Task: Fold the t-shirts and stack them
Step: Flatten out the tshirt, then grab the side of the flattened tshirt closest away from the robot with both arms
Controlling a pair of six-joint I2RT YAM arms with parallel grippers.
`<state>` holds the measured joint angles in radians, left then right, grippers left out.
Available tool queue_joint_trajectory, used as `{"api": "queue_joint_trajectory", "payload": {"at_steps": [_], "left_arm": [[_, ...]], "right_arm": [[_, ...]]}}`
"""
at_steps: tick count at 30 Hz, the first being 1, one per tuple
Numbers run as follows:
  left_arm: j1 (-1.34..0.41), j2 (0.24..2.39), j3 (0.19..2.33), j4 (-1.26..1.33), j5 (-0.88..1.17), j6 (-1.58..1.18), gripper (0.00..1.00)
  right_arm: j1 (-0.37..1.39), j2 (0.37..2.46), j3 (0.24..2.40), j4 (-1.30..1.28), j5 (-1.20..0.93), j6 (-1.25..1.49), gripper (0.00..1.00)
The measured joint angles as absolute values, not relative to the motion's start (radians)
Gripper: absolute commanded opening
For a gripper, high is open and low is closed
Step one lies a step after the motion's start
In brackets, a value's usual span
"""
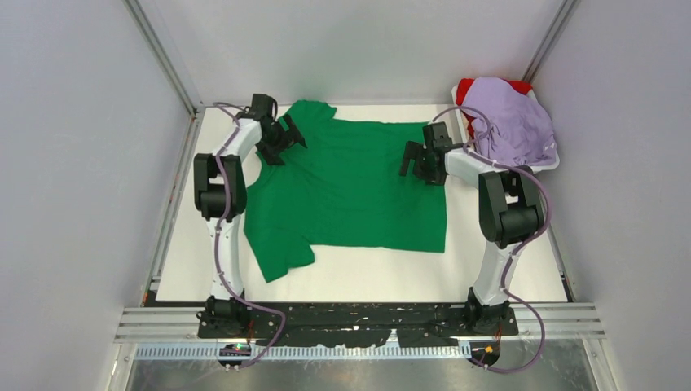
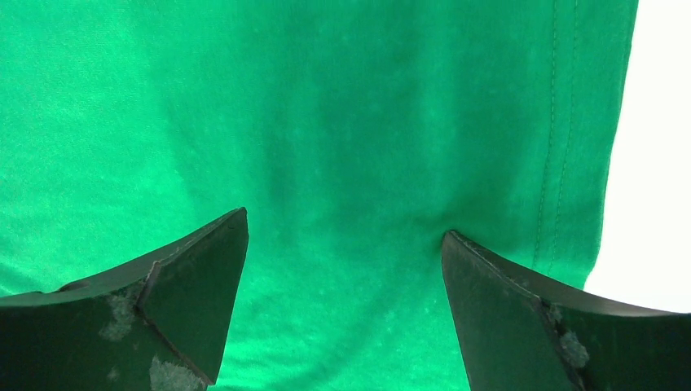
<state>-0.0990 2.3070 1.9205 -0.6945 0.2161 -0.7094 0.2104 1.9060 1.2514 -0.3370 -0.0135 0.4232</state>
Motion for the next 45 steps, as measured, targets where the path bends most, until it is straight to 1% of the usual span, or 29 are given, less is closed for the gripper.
{"api": "queue_joint_trajectory", "payload": {"at_steps": [4,8,10,14,15,21,24,29,32,36,37,41,43,45], "left_arm": [[-0.089,2.371,2.035,-0.704,0.228,-0.719,1.00],[-0.086,2.341,2.011,-0.690,0.228,-0.718,1.00],[-0.087,2.262,1.908,-0.661,0.227,-0.715,1.00],[-0.093,1.998,1.623,-0.617,0.208,-0.698,1.00],[-0.099,1.900,1.533,-0.606,0.190,-0.694,1.00],[-0.163,1.443,1.148,-0.588,0.093,-0.676,1.00],[-0.207,1.318,1.000,-0.646,0.045,-0.672,1.00],[-0.263,1.234,0.829,-0.781,-0.006,-0.675,1.00],[-0.330,1.177,0.750,-0.848,-0.029,-0.699,0.93],[-0.374,1.115,0.661,-0.876,-0.041,-0.742,0.76],[-0.374,1.111,0.645,-0.879,-0.044,-0.753,0.74],[-0.374,1.098,0.590,-0.895,-0.069,-0.793,0.71],[-0.374,1.078,0.568,-0.895,-0.079,-0.808,0.66],[-0.374,1.067,0.551,-0.888,-0.081,-0.816,0.65]], "right_arm": [[0.198,1.970,1.346,-0.346,-0.014,0.429,0.95],[0.194,1.971,1.370,-0.355,-0.014,0.432,0.95],[0.194,1.946,1.359,-0.358,-0.010,0.432,0.95],[0.201,1.808,1.254,-0.356,0.005,0.429,0.95],[0.204,1.731,1.193,-0.345,0.009,0.428,0.95],[0.208,1.417,0.933,-0.280,-0.010,0.446,0.95],[0.208,1.332,0.826,-0.260,-0.033,0.456,0.95],[0.208,1.242,0.707,-0.268,-0.038,0.459,0.96],[0.208,1.200,0.682,-0.280,-0.031,0.459,0.95],[0.208,1.169,0.680,-0.294,-0.025,0.459,0.95],[0.208,1.166,0.680,-0.299,-0.024,0.458,0.95],[0.208,1.162,0.680,-0.325,-0.022,0.453,0.95],[0.208,1.162,0.680,-0.336,-0.012,0.448,0.95],[0.208,1.163,0.680,-0.342,-0.002,0.447,0.95]]}}
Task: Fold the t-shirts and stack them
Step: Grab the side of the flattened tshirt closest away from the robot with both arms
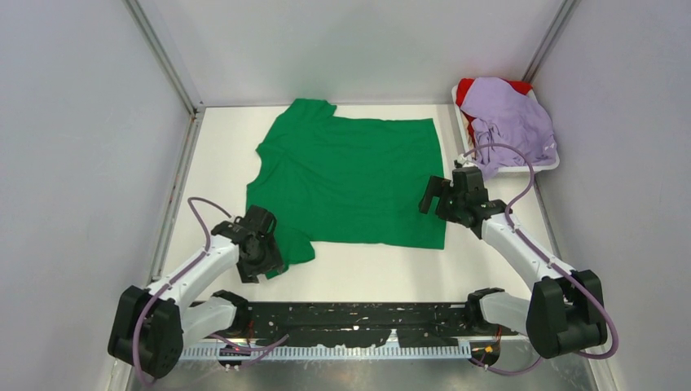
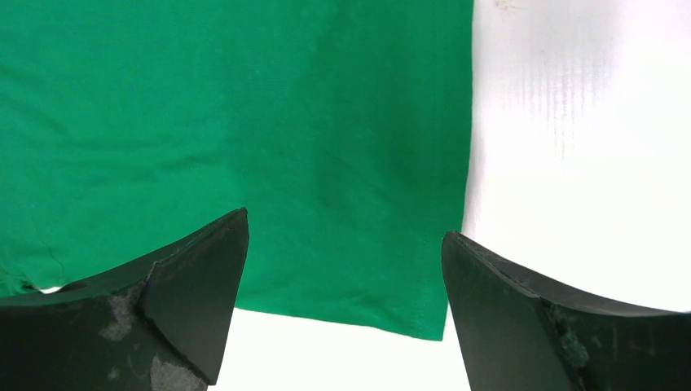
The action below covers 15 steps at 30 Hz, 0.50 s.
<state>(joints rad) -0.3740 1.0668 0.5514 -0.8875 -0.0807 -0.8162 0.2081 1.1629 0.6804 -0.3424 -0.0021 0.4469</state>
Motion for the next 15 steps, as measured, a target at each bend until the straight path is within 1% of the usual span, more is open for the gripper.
{"api": "queue_joint_trajectory", "payload": {"at_steps": [2,4,9,11,12,13,15], "left_arm": [[-0.374,1.070,0.541,-0.870,-0.078,-0.823,0.60],[-0.374,1.089,0.537,-0.838,-0.071,-0.828,0.52],[-0.373,1.180,0.559,-0.805,-0.063,-0.825,0.20],[-0.373,1.207,0.573,-0.803,-0.054,-0.820,0.12],[-0.373,1.217,0.579,-0.801,-0.049,-0.816,0.04],[-0.373,1.224,0.583,-0.798,-0.043,-0.813,0.00],[-0.373,1.229,0.586,-0.797,-0.037,-0.807,0.00]], "right_arm": [[0.208,1.165,0.680,-0.349,0.005,0.447,0.95],[0.208,1.166,0.680,-0.355,0.006,0.447,0.96],[0.208,1.166,0.681,-0.372,0.012,0.447,0.96],[0.208,1.165,0.681,-0.384,0.023,0.448,0.96],[0.208,1.165,0.681,-0.392,0.030,0.448,0.96],[0.208,1.165,0.681,-0.398,0.035,0.448,0.96],[0.208,1.164,0.681,-0.417,0.048,0.448,0.96]]}}
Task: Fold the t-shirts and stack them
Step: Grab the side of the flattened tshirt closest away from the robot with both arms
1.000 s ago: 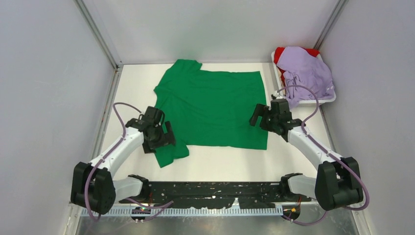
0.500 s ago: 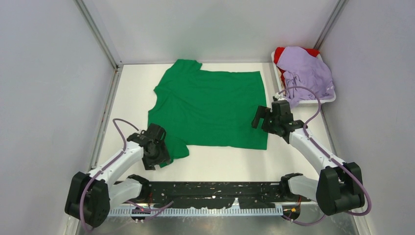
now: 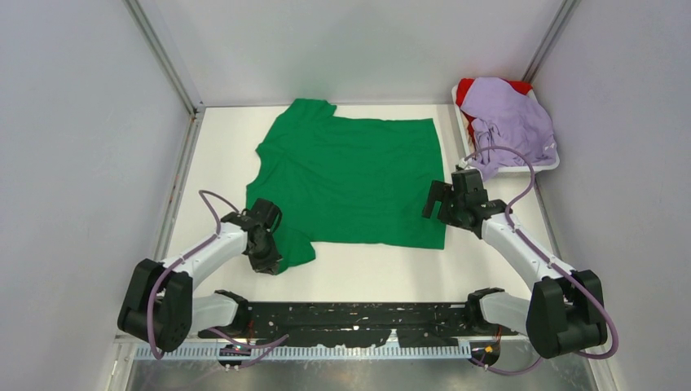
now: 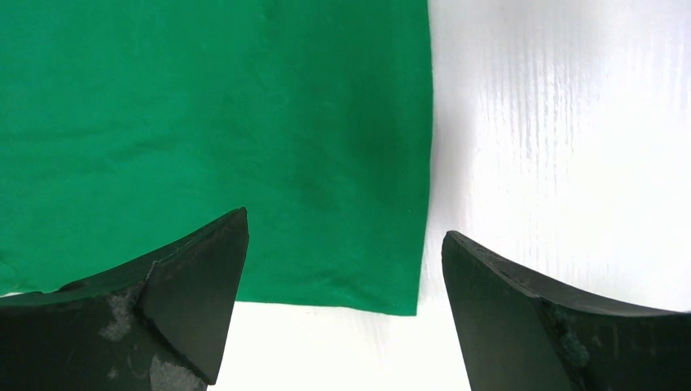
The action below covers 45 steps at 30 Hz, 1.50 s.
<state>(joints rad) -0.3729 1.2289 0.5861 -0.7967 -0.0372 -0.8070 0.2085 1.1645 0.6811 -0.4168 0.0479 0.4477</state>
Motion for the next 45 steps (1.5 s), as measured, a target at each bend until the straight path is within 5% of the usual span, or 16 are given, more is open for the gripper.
{"api": "queue_joint_trajectory", "payload": {"at_steps": [8,16,29,37,45], "left_arm": [[-0.373,1.213,0.587,-0.801,-0.031,-0.778,0.00],[-0.373,1.161,0.587,-0.821,-0.023,-0.758,0.00],[-0.373,1.159,0.585,-0.820,0.027,-0.747,0.00],[-0.373,1.133,0.575,-0.826,0.033,-0.747,0.00],[-0.410,0.956,0.519,-0.909,0.056,-0.782,0.00]], "right_arm": [[0.208,1.142,0.680,-0.520,0.066,0.463,1.00],[0.211,1.148,0.609,-0.524,0.002,0.519,0.71],[0.232,1.245,0.591,-0.516,0.011,0.528,0.57],[0.308,1.292,0.610,-0.474,0.112,0.532,0.12],[0.379,1.290,0.623,-0.540,0.200,0.550,0.05]]}}
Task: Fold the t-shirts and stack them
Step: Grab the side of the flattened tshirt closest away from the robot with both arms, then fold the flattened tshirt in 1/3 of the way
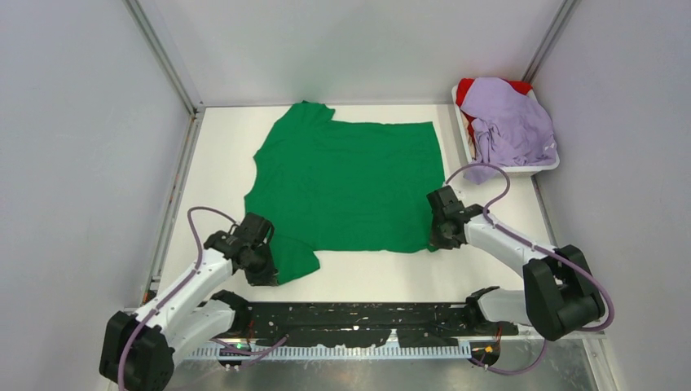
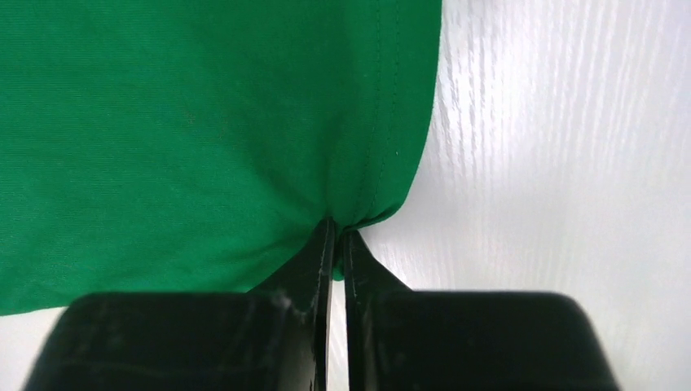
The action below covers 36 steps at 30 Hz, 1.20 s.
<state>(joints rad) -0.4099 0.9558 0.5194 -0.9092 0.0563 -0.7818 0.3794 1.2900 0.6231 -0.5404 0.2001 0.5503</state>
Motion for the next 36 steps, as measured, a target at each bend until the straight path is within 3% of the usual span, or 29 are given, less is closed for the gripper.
{"api": "queue_joint_trajectory", "payload": {"at_steps": [10,23,36], "left_arm": [[-0.431,0.808,0.490,-0.931,0.150,-0.798,0.00],[-0.404,1.074,0.669,-0.634,0.295,-0.744,0.00],[-0.186,1.260,0.880,-0.501,0.406,-0.685,0.00]], "right_arm": [[0.387,1.151,0.553,-0.607,0.127,0.544,0.05],[0.382,1.210,0.678,-0.551,0.083,0.505,0.05],[0.244,1.300,0.833,-0.532,0.031,0.450,0.07]]}}
